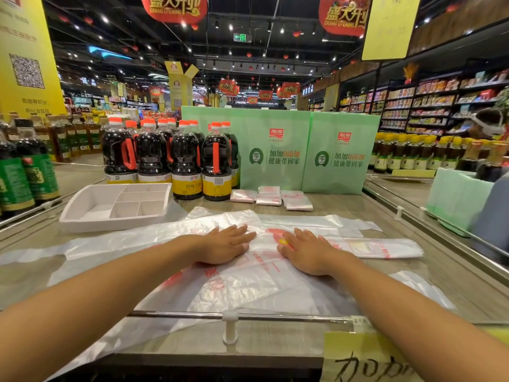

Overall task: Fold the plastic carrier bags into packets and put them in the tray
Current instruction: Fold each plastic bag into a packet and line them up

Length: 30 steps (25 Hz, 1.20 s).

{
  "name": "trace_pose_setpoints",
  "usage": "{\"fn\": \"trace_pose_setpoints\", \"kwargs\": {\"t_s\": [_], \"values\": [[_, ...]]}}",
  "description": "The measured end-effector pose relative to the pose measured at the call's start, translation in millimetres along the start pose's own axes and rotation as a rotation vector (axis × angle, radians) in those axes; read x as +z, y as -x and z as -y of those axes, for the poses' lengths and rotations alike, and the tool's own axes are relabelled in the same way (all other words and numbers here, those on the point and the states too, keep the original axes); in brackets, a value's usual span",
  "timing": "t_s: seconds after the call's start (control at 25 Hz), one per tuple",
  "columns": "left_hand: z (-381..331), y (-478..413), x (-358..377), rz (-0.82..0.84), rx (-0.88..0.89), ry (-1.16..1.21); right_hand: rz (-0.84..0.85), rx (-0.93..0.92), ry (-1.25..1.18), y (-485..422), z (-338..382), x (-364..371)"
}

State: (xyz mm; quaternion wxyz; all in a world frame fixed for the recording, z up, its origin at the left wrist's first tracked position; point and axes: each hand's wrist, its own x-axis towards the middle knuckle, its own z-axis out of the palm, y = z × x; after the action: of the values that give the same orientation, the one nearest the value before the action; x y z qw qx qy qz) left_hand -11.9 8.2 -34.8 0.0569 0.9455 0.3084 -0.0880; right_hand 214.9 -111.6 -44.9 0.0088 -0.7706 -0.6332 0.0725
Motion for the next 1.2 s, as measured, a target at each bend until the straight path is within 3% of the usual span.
{"fn": "trace_pose_setpoints", "kwargs": {"t_s": [0.32, 0.52, 0.76, 1.2], "values": [[0.1, -4.1, -9.8, 0.107, 0.007, -0.059, 0.036, 0.004, 0.018, -2.4, -0.9, -2.2], [12.6, 1.6, 4.9, -0.006, 0.028, 0.096, 0.026, -0.086, 0.024, 11.4, -1.3, -13.1], [14.9, 8.5, -3.7, -0.168, 0.152, 0.180, 0.000, -0.166, 0.246, 42.5, -38.7, -47.6], [14.3, 7.7, -4.9, -0.380, 0.139, -0.077, -0.102, -0.174, 0.221, 42.7, -57.9, -39.1]]}}
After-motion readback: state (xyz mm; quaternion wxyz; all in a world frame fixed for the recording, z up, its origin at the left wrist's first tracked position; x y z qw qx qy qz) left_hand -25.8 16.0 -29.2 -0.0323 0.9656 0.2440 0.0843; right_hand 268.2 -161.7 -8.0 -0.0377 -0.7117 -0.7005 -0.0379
